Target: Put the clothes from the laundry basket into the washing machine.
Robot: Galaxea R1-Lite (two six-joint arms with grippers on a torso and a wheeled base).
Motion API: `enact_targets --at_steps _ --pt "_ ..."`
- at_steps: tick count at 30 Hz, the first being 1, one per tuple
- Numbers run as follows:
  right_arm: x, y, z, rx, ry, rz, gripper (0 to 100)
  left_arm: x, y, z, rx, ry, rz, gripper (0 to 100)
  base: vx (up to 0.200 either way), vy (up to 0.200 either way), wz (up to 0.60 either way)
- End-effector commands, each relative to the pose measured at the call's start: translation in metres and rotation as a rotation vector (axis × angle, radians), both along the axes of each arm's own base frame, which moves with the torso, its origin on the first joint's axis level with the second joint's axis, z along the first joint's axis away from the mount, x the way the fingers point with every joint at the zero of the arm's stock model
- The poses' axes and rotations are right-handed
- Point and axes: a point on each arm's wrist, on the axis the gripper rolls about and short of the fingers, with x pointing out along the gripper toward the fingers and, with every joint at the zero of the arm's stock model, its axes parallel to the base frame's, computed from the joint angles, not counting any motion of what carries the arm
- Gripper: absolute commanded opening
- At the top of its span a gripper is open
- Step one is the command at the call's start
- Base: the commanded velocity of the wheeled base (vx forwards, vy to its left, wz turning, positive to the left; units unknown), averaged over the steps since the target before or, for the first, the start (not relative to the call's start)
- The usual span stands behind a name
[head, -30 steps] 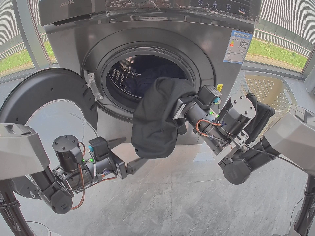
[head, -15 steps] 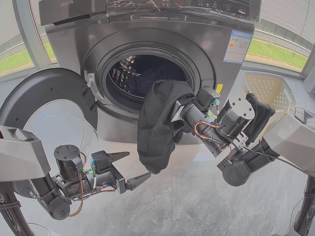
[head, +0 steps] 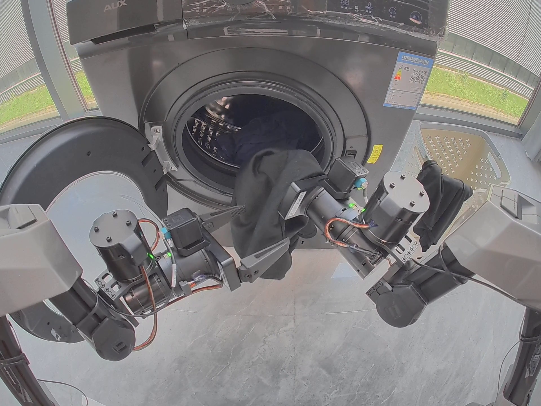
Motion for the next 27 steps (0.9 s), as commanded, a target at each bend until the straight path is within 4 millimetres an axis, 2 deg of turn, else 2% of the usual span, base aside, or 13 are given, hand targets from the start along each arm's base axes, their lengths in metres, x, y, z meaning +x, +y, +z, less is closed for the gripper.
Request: enact_targets --at_steps 1,6,15,20,27 --pt "-0.002 0.003 0.000 0.000 -0.001 0.008 0 0.010 -0.006 -0.014 0.020 0.022 0.004 100 0.000 0.000 0.00" --pt "-0.002 0.004 0.000 0.000 0.001 0.011 0 0.019 -0.012 -0.027 0.041 0.038 0.011 100 0.000 0.000 0.00" --pt "-0.016 0.012 0.004 0.008 0.004 0.032 0 0.062 -0.029 -0.044 0.021 -0.004 0.075 100 0.000 0.000 0.00" --pt "-0.026 0.018 0.002 0.005 0.018 0.048 0 0.079 -0.040 -0.053 0.008 -0.021 0.085 100 0.000 0.000 0.00" --pt "-0.030 0.019 0.005 0.014 0.015 0.059 0 0.097 -0.042 -0.063 0.001 -0.025 0.129 100 0.000 0.000 0.00"
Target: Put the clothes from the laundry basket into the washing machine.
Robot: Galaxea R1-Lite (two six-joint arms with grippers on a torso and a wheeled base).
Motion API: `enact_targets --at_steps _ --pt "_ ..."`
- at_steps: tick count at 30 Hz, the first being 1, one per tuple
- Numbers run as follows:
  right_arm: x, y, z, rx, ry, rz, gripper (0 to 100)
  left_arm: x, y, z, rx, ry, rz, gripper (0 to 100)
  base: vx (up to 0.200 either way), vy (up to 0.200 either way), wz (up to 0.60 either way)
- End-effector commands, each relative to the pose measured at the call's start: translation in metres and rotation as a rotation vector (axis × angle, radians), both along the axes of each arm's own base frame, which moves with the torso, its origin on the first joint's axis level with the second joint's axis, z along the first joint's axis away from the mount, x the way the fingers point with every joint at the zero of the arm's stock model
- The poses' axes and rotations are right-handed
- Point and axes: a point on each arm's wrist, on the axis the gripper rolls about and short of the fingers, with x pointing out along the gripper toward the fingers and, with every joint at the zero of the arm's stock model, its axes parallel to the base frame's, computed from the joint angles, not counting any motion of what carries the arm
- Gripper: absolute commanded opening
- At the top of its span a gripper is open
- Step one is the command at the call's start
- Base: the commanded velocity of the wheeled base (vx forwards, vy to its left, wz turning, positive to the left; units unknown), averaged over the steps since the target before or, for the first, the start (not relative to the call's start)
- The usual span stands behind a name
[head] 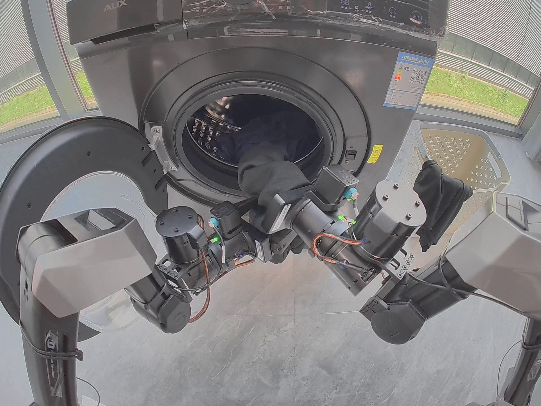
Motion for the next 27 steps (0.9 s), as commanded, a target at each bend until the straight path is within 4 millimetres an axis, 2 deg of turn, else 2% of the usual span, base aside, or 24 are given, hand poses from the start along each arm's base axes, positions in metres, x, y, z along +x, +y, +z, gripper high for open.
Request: enact_targets --at_steps 1,6,7,13,16,17,18,20,22,23,27 --pt "-0.005 0.001 0.004 0.008 -0.005 0.011 0 0.016 0.002 -0.020 0.013 0.025 0.026 100 0.000 0.000 0.00" --pt "-0.006 0.002 0.004 0.010 -0.002 0.012 0 0.025 0.005 -0.025 0.006 0.021 0.059 100 0.000 0.000 0.00" --pt "-0.006 0.002 0.004 0.012 -0.001 0.009 0 0.026 0.004 -0.024 0.002 0.017 0.067 0 0.000 0.000 0.00" --pt "-0.004 0.000 0.004 0.017 0.003 0.003 0 0.028 0.006 -0.020 -0.015 0.007 0.079 0 0.000 0.000 0.00" --pt "-0.003 -0.010 0.008 0.021 0.005 -0.016 0 0.030 0.011 -0.016 -0.023 -0.002 0.097 0 0.000 0.000 0.00" --pt "0.003 -0.022 0.007 0.017 0.015 -0.048 0 0.031 0.016 -0.011 -0.032 -0.009 0.122 0 0.000 0.000 0.00" --pt "0.005 -0.026 0.006 0.016 0.020 -0.058 0 0.031 0.017 -0.010 -0.033 -0.011 0.127 0 0.000 0.000 0.00" --pt "0.016 -0.044 -0.001 0.006 0.048 -0.121 0 0.030 0.024 0.007 -0.070 -0.027 0.153 0 0.000 0.000 0.00" --pt "0.021 -0.051 -0.004 0.001 0.059 -0.143 0 0.028 0.026 0.013 -0.083 -0.032 0.152 0 0.000 0.000 0.00" --pt "0.027 -0.060 -0.010 -0.010 0.075 -0.172 0 0.023 0.028 0.026 -0.105 -0.046 0.152 0 0.000 0.000 0.00" --pt "0.032 -0.064 -0.019 -0.024 0.093 -0.189 0 0.006 0.034 0.045 -0.120 -0.051 0.143 0 0.000 0.000 0.00"
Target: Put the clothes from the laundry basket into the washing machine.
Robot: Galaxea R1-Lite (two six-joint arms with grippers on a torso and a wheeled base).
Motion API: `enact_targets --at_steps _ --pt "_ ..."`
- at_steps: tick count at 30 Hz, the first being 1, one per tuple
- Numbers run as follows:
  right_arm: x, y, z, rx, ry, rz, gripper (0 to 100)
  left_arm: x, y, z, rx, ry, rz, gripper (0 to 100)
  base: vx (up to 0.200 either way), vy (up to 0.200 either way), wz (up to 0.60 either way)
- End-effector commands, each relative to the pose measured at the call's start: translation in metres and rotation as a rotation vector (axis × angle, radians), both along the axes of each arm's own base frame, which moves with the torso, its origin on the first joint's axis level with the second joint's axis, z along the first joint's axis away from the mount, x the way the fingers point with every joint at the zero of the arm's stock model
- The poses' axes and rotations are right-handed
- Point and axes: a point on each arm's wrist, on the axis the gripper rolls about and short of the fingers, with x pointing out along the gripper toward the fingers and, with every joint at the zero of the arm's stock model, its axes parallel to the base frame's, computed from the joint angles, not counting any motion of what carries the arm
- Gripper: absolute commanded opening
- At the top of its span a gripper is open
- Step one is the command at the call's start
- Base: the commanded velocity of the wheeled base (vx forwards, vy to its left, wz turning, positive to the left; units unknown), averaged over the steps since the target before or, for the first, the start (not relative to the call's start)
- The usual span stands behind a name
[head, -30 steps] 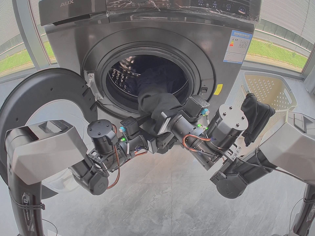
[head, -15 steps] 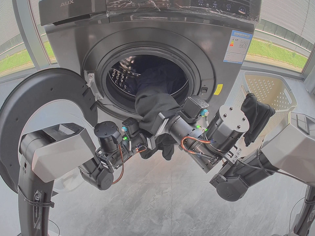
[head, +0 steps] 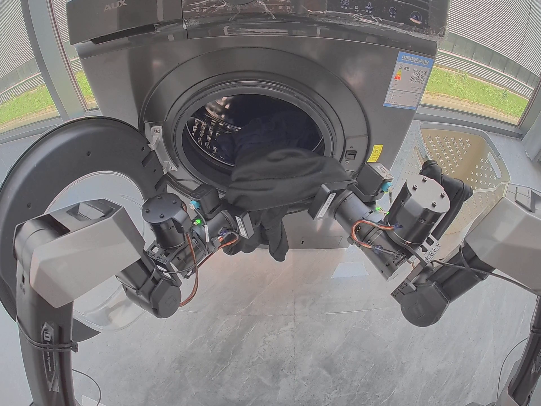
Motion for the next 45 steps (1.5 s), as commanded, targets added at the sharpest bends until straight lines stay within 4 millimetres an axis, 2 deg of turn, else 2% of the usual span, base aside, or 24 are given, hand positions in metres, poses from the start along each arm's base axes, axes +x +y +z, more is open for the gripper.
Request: enact_targets --at_steps 1,8,12,15,16,18,21,24,26,28,30,33,38,45 --pt "0.010 -0.011 -0.014 -0.024 0.037 -0.040 0 -0.024 0.011 0.038 -0.035 -0.041 -0.002 0 0.000 0.000 0.00" --pt "0.004 -0.001 -0.042 -0.077 0.103 -0.008 0 -0.053 0.025 0.063 -0.090 -0.030 0.006 0 0.000 0.000 0.00" --pt "0.001 0.002 -0.041 -0.073 0.088 0.010 0 -0.065 0.028 0.072 -0.110 -0.026 0.000 0 0.000 0.000 0.00" --pt "-0.010 0.003 -0.041 -0.098 0.089 0.030 0 -0.072 0.031 0.072 -0.107 -0.015 -0.002 0 0.000 0.000 0.00" --pt "-0.016 0.005 -0.038 -0.099 0.087 0.050 100 -0.073 0.032 0.072 -0.105 -0.014 -0.001 0 0.000 0.000 0.00" --pt "-0.023 0.004 -0.037 -0.109 0.090 0.074 100 -0.075 0.033 0.072 -0.102 -0.015 0.000 0 0.000 0.000 0.00" --pt "-0.059 -0.008 -0.035 -0.178 0.111 0.171 100 -0.088 0.039 0.070 -0.082 0.003 0.010 0 0.000 0.000 0.00" --pt "-0.085 -0.021 -0.044 -0.249 0.151 0.239 100 -0.102 0.045 0.071 -0.077 0.022 0.003 0 0.000 0.000 0.00" --pt "-0.116 -0.035 -0.054 -0.313 0.210 0.300 100 -0.107 0.046 0.071 -0.074 0.026 0.001 0 0.000 0.000 0.00" --pt "-0.129 -0.043 -0.060 -0.338 0.246 0.322 100 -0.108 0.047 0.070 -0.070 0.030 0.003 0 0.000 0.000 0.00" --pt "-0.132 -0.049 -0.066 -0.360 0.274 0.316 100 -0.108 0.049 0.066 -0.058 0.040 0.013 0 0.000 0.000 0.00" --pt "-0.135 -0.056 -0.070 -0.375 0.299 0.305 100 -0.118 0.055 0.061 -0.042 0.068 0.011 0 0.000 0.000 0.00" --pt "-0.121 -0.069 -0.070 -0.366 0.311 0.226 100 -0.128 0.056 0.056 -0.026 0.096 0.003 0 0.000 0.000 0.00" --pt "-0.113 -0.084 -0.065 -0.346 0.307 0.159 100 -0.134 0.057 0.043 0.031 0.127 0.005 0 0.000 0.000 0.00"
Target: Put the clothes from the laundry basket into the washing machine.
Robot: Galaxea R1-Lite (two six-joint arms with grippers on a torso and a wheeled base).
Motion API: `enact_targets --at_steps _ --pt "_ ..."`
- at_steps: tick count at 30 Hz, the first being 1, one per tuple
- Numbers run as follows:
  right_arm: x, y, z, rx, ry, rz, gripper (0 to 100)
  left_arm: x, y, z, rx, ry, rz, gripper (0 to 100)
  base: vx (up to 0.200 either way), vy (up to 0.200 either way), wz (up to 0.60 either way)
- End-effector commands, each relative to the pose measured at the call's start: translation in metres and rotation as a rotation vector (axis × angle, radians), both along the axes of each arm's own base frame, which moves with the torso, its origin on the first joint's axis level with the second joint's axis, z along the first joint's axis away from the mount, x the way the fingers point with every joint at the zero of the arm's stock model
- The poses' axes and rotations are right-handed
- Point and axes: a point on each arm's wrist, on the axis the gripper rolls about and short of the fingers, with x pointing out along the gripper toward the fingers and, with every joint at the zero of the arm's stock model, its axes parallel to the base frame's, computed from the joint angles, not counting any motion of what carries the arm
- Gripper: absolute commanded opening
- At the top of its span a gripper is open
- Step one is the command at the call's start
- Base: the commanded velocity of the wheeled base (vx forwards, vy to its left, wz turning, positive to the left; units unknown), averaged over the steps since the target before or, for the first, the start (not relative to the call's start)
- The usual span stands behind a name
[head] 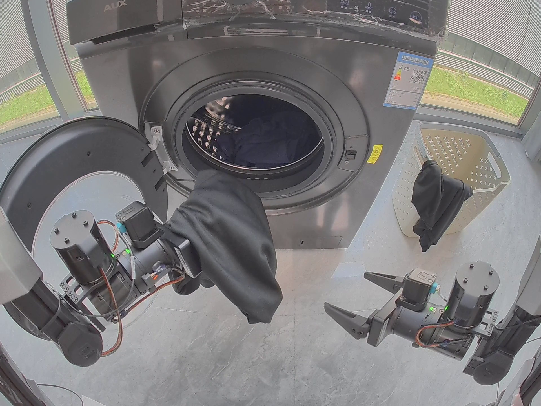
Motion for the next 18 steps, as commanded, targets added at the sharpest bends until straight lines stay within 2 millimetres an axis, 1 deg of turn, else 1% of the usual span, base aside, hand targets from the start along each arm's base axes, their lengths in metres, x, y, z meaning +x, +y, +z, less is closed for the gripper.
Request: enact_targets --at_steps 1,14,18 --pt "0.0023 -0.0089 0.0054 0.011 -0.016 -0.034 100 -0.0043 0.0009 -0.0045 0.020 0.013 -0.002 0 0.000 0.000 0.00" --pt "0.0020 -0.0053 0.0042 0.012 -0.011 -0.022 100 -0.0058 -0.0007 -0.0064 0.024 0.020 -0.011 0 0.000 0.000 0.00" --pt "0.0019 -0.0049 0.0038 0.011 -0.010 -0.020 100 -0.0045 -0.0014 -0.0100 0.030 0.032 -0.011 0 0.000 0.000 0.00"
